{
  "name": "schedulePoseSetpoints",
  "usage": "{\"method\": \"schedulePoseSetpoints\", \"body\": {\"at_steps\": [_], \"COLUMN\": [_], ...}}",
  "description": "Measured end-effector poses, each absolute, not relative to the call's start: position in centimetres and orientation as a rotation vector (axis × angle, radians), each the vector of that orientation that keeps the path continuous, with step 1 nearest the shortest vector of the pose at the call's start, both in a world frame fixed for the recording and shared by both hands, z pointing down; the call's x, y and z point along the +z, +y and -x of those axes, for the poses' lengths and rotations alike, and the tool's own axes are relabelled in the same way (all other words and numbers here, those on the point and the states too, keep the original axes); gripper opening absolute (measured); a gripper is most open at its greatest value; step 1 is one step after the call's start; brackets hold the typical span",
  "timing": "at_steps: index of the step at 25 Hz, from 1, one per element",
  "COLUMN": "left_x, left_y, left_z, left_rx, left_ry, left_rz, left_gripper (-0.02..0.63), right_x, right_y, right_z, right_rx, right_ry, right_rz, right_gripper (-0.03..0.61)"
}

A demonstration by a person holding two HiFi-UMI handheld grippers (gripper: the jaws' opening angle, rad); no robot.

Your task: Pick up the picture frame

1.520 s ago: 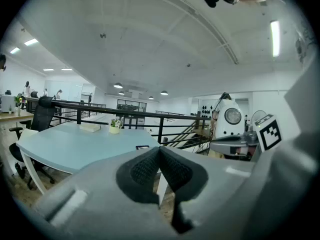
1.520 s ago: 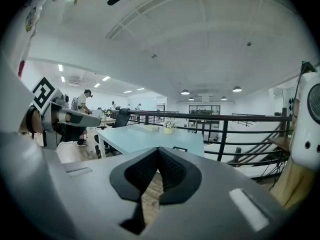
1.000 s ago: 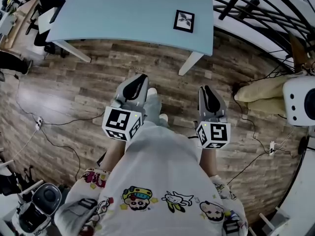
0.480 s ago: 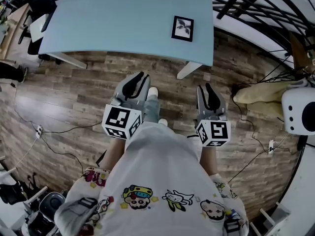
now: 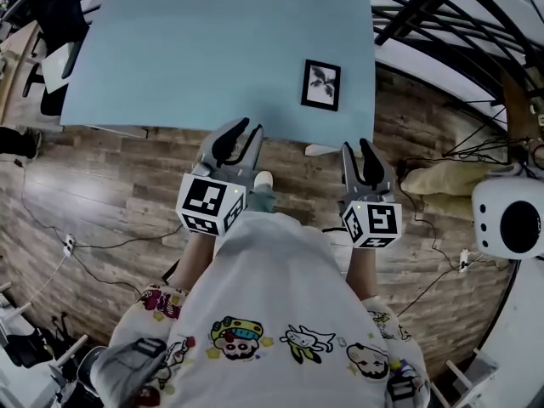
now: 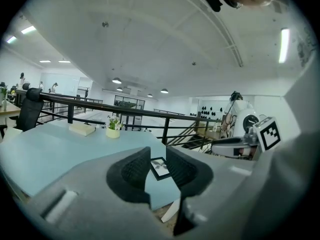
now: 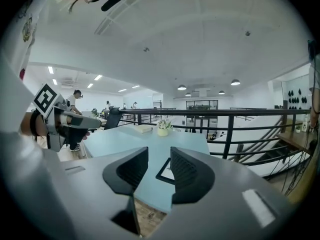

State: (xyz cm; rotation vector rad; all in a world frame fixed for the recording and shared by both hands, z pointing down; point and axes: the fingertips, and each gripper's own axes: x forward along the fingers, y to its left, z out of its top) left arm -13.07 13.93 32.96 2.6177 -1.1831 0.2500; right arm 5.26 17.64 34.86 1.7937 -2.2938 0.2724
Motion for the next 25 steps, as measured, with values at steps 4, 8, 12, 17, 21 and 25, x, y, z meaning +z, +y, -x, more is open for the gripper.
{"method": "schedulePoseSetpoints", "body": {"at_steps": [4,8,12,17,21,25], "left_x": [33.1,33.7,34.6,35.7,36.6,36.8], "left_y": [9.9,7.7,6.4,6.1,5.0,2.6], "left_z": [14.5,14.8,14.4,13.6,12.3,10.7], "left_rx": [0.252,0.265,0.278,0.289,0.294,0.298], "left_ry": [-1.162,-1.124,-1.087,-1.054,-1.056,-1.092], "left_rz": [-2.618,-2.62,-2.614,-2.581,-2.56,-2.547], "left_gripper": [0.091,0.097,0.107,0.116,0.126,0.129], "right_x": [34.9,35.3,36.2,37.0,37.7,38.2], "right_y": [14.1,12.4,11.4,10.7,9.2,6.5], "right_z": [-4.3,-4.1,-4.5,-5.5,-6.9,-8.5], "right_rx": [0.292,0.322,0.362,0.41,0.426,0.445], "right_ry": [-2.26,-2.221,-2.186,-2.16,-2.166,-2.196], "right_rz": [-1.821,-1.853,-1.858,-1.854,-1.843,-1.809], "right_gripper": [0.144,0.153,0.16,0.163,0.164,0.164]}}
